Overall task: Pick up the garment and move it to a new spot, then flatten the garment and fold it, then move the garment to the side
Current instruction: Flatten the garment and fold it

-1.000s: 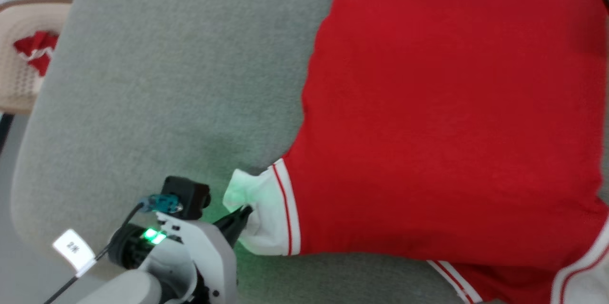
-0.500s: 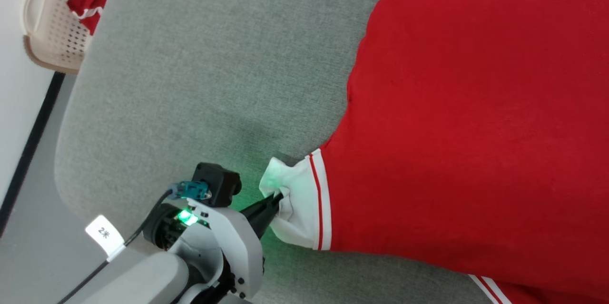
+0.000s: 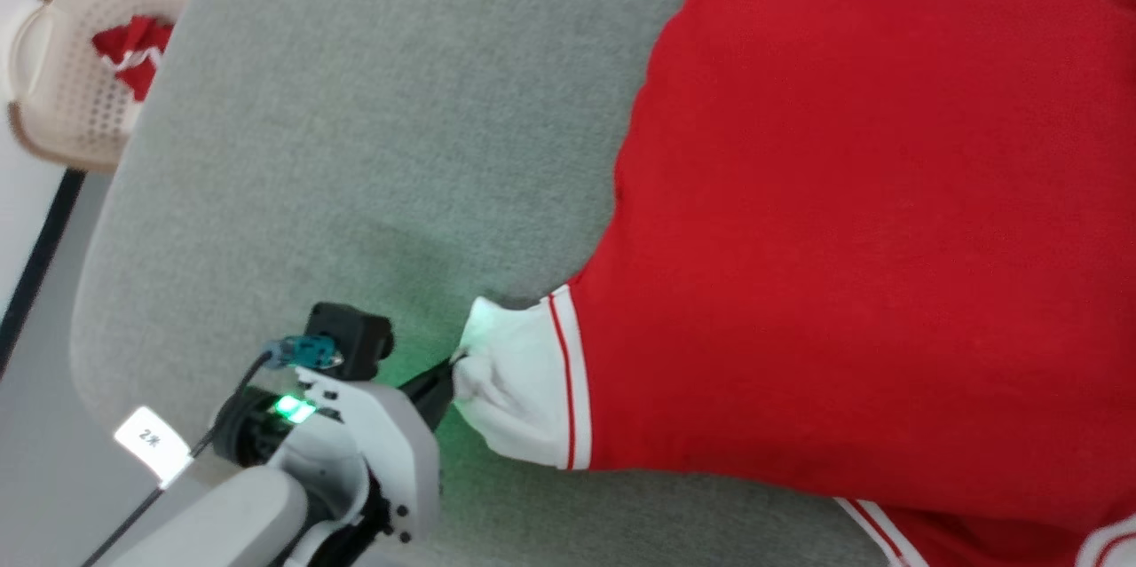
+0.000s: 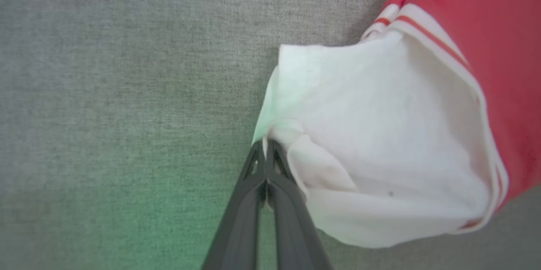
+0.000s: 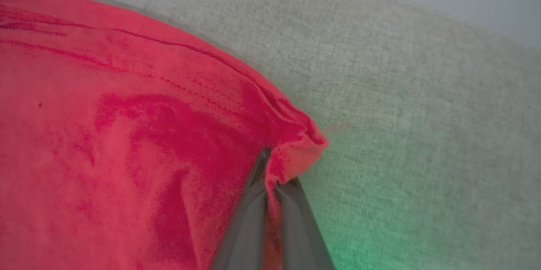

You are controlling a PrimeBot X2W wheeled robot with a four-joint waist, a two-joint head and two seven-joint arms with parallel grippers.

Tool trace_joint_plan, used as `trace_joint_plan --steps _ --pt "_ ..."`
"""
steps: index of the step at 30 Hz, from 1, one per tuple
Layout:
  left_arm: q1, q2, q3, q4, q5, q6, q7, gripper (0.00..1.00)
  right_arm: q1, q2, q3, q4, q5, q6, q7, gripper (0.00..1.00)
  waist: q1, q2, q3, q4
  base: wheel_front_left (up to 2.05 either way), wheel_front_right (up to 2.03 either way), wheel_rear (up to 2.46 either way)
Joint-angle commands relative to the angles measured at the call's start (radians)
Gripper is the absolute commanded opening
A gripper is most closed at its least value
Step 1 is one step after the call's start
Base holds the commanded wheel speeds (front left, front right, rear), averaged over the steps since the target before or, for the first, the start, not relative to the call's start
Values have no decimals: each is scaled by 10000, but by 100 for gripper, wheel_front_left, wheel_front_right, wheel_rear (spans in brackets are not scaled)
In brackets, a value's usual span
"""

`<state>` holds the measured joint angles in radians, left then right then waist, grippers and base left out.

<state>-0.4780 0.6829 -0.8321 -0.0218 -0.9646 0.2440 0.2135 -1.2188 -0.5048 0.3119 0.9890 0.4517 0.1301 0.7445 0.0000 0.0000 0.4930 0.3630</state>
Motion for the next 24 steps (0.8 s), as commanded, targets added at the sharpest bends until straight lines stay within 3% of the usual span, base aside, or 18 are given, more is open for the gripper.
trace_joint_plan --steps 1,13,19,24 --pt "181 99 4 104 -44 101 22 0 1328 246 364 427 235 8 631 0 0 0 -467 -460 0 0 0" --pt "708 908 278 -68 -303 396 123 0 4595 -1164 1918 -4572 3141 -2 935 0 0 0 -1865 -2019 0 0 0" --pt "969 1159 329 -190 -460 490 182 0 6663 -1721 1589 -6659 3889 -2 1066 0 0 0 -2293 -2636 0 0 0" --pt "1120 1306 369 -334 -534 572 191 0 8642 -1758 969 -7642 4258 -4 1324 0 0 0 -2457 -2984 0 0 0"
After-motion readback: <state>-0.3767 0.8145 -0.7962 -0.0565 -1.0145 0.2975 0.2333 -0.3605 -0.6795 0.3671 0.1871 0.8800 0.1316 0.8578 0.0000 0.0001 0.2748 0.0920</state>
